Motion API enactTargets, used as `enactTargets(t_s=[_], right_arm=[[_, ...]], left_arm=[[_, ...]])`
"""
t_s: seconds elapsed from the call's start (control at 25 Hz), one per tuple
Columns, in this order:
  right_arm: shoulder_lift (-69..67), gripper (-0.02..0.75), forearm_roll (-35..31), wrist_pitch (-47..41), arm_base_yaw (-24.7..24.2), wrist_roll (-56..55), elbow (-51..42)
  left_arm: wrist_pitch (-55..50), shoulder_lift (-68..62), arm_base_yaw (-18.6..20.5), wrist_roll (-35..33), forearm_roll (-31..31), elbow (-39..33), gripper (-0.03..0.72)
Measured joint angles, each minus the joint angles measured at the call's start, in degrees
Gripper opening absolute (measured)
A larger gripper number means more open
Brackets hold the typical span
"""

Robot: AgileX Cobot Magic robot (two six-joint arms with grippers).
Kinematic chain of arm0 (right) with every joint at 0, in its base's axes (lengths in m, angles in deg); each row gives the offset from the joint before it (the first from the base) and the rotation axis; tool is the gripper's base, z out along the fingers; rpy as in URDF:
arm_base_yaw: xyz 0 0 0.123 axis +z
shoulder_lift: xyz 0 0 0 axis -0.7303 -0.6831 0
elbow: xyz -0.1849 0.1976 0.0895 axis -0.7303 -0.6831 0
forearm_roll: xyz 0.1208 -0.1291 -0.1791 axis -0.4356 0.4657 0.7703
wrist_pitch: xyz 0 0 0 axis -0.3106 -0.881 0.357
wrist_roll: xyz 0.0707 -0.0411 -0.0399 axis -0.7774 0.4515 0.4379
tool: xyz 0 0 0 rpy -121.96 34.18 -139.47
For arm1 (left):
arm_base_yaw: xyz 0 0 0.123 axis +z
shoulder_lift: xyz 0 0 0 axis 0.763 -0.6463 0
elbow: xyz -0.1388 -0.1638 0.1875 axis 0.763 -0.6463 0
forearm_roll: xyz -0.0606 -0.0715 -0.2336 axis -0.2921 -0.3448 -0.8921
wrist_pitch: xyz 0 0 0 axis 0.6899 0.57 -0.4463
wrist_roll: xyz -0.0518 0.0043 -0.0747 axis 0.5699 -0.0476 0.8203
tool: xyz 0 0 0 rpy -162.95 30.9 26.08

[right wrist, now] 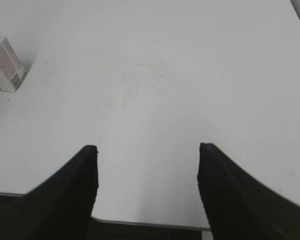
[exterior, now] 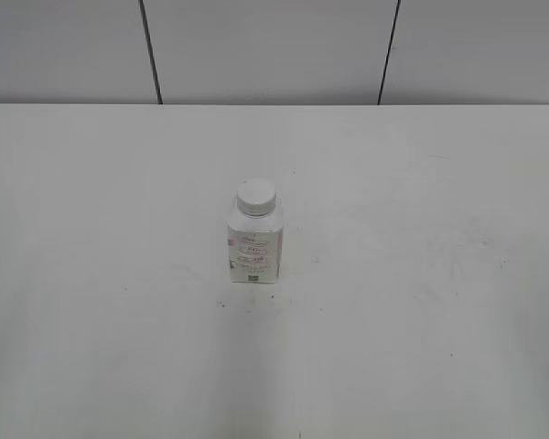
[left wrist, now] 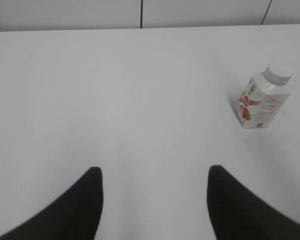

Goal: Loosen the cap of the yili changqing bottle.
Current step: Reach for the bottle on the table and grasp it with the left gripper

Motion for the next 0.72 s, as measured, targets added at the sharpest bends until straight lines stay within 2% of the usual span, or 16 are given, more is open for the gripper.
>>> enactTargets(t_s=[0.28,0.72], right_arm=[[0.0,0.499,0.0,0.0,0.0,0.0,0.0],[0.0,0.499,0.0,0.0,0.0,0.0,0.0]], left_arm=[[14.09,-0.93,0.0,0.0,0.31,0.87,0.419],[30.4,-15.25,0.0,0.0,0.43,0.36,0.419]])
